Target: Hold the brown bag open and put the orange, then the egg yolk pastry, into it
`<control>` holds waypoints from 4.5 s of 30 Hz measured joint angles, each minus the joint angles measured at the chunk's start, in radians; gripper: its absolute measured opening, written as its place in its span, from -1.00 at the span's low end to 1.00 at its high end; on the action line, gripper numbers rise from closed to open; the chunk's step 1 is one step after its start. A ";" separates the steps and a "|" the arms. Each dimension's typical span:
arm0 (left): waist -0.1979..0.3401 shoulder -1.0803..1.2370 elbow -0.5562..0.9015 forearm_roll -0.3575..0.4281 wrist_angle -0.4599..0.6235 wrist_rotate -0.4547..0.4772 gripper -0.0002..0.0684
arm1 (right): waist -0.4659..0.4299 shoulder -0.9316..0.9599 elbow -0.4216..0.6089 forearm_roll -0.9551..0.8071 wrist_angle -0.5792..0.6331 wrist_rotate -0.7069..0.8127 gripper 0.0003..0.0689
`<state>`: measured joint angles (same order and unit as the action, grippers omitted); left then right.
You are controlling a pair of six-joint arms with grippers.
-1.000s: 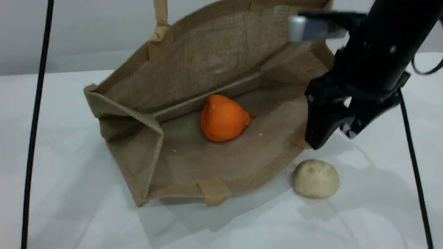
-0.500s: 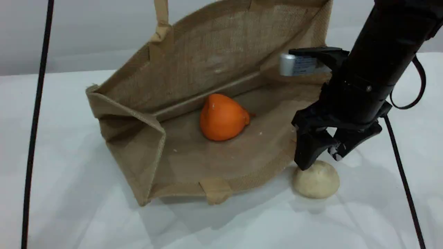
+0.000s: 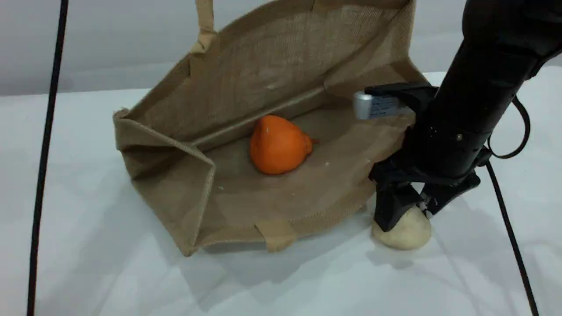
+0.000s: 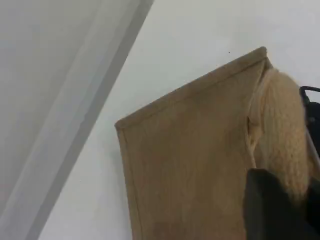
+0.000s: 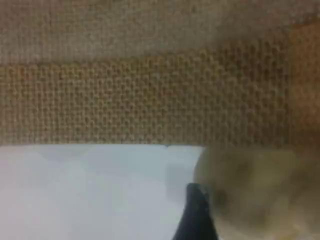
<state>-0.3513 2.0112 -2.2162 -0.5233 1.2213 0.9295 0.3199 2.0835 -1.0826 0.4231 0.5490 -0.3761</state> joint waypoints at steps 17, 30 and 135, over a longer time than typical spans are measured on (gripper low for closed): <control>0.000 0.000 0.000 -0.001 0.000 -0.003 -0.71 | 0.000 -0.041 0.000 -0.107 0.077 0.027 -0.90; 0.000 0.000 0.000 -0.001 -0.001 -0.003 -0.71 | 0.000 -0.412 0.172 -0.081 0.024 0.058 -0.90; 0.000 0.000 0.000 -0.039 -0.005 -0.022 -0.44 | -0.372 -0.607 0.008 0.306 -0.188 -0.441 0.66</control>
<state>-0.3513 2.0112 -2.2162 -0.5626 1.2159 0.9071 -0.0517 1.4763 -1.0748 0.7294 0.3613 -0.8167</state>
